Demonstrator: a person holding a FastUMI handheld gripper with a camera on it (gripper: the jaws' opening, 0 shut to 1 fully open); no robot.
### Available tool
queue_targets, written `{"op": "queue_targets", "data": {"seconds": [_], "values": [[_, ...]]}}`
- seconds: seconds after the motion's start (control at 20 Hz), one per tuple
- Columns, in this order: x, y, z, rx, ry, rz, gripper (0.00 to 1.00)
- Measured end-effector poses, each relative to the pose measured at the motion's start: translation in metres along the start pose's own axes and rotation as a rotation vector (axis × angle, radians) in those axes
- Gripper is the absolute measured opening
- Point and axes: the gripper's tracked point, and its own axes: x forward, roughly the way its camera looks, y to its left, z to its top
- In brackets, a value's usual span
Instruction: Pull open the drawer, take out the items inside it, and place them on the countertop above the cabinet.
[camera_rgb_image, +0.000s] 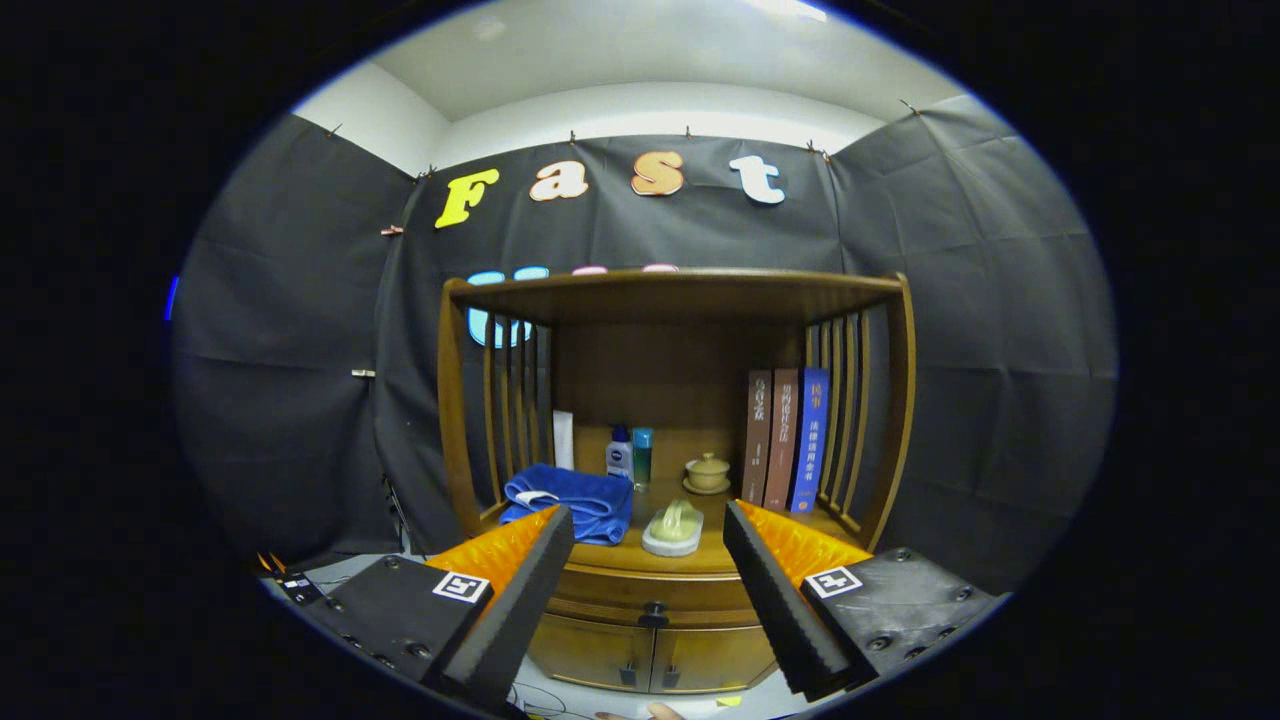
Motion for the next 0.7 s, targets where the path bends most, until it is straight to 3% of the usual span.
{"op": "queue_targets", "data": {"seconds": [0.2, 0.7], "values": [[-0.019, 0.002, 0.032, -0.014, -0.036, -0.011, 0.99], [-0.035, 0.005, 0.043, 0.026, -0.067, -0.026, 0.99]]}}
